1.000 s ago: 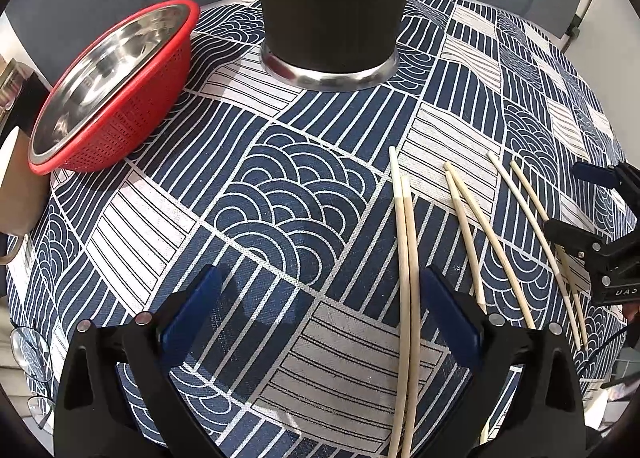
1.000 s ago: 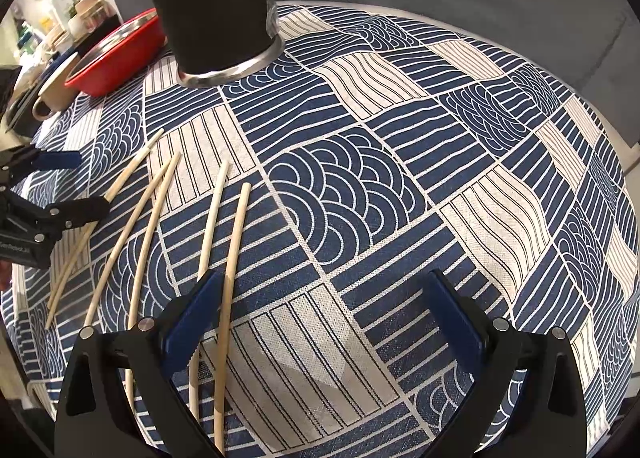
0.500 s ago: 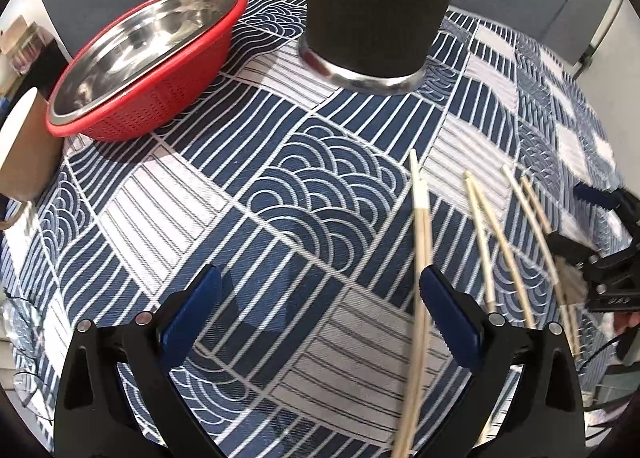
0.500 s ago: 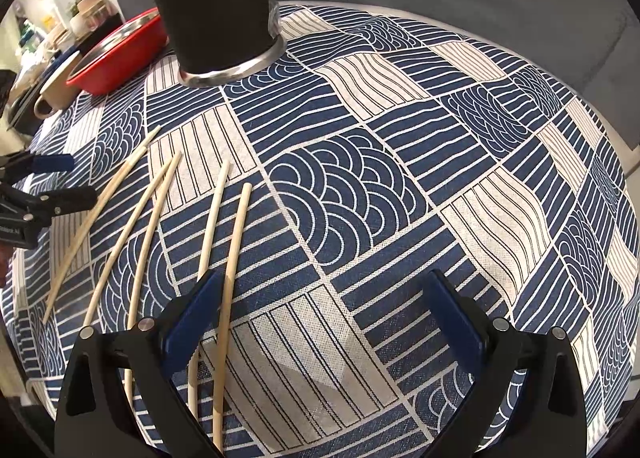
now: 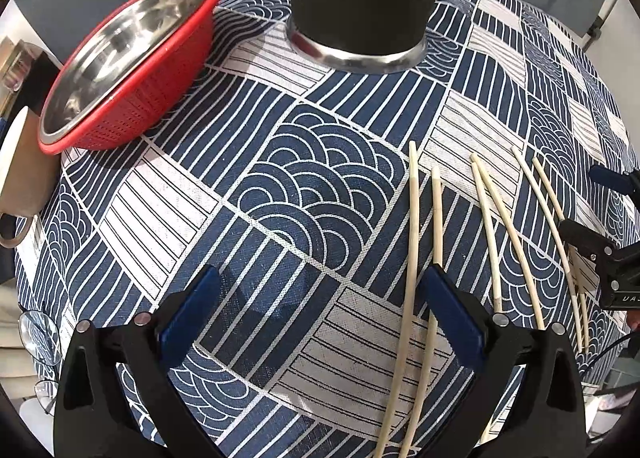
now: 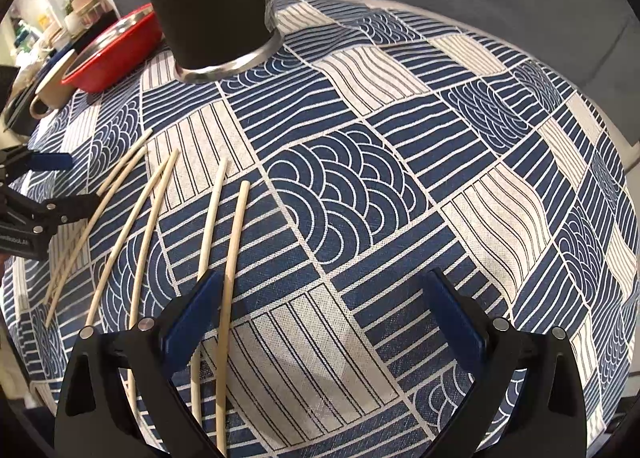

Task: Organize utensils
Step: 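Align both open tools over one loose chopstick each, then close the left tool on one chopstick while the right tool grasps another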

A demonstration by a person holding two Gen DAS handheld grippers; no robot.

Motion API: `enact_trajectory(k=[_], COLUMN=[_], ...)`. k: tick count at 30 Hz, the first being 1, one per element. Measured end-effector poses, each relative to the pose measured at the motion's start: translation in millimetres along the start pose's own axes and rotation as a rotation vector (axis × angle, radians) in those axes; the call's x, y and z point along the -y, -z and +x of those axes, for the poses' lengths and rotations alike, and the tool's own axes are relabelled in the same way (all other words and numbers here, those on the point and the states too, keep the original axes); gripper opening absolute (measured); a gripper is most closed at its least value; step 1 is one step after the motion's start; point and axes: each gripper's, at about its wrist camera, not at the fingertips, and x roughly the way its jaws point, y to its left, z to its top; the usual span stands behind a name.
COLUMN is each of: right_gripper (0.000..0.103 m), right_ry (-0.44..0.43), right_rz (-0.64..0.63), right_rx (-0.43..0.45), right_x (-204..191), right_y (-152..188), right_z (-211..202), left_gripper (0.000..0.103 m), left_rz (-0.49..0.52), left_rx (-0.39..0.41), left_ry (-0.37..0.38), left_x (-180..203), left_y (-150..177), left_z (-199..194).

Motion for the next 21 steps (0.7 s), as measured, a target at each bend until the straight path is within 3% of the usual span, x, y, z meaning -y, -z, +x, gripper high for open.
enact_trajectory(k=[6, 9, 11, 12, 13, 14, 15, 16, 17, 21], right_gripper=[0.094, 0.081, 0.049, 0.038, 0.023, 0.014, 0.011, 0.007, 0.005, 0.004], right_ry=[0.012, 0.002, 0.0, 0.0, 0.001, 0.0, 0.001, 0.004, 0.003, -0.007], right_rz=[0.007, -0.011, -0.013, -0.011, -0.004, 0.0, 0.003, 0.015, 0.03, 0.076], right_rx=[-0.083, -0.08, -0.073, -0.071, -0.076, -0.082, -0.085, -0.089, -0.094, -0.112], right_x=[0.3, 3.0, 8.6, 12.2, 17.8, 20.9, 24.2, 28.5, 32.9, 46.4], right_y=[-7.4, -5.4, -4.7, -4.7, -4.6, -3.9, -3.2, -2.3, -2.4, -3.2], right_z=[3.7, 0.5, -5.9, -8.5, -10.6, -11.2, -11.5, -11.9, -11.6, -10.8], left_gripper=[0.099, 0.094, 0.079, 0.073, 0.055, 0.035, 0.027, 0.011, 0.006, 0.005], left_rz=[-0.015, -0.016, -0.02, -0.028, -0.036, -0.04, -0.042, -0.042, -0.051, -0.066], left_rx=[-0.024, -0.019, -0.009, -0.004, 0.008, 0.012, 0.012, 0.007, -0.006, -0.016], left_ry=[-0.002, 0.0, 0.0, -0.002, -0.004, -0.004, -0.003, 0.001, 0.014, 0.019], left_x=[0.9, -3.7, -17.0, -21.5, -27.8, -32.7, -37.8, -42.2, -48.0, -55.0], left_y=[-5.5, -4.7, 1.8, 2.7, 3.2, 4.1, 5.0, 6.9, 8.2, 13.6], left_z=[2.8, 1.1, -4.6, -7.1, -10.5, -12.5, -13.8, -14.4, -14.6, -17.6])
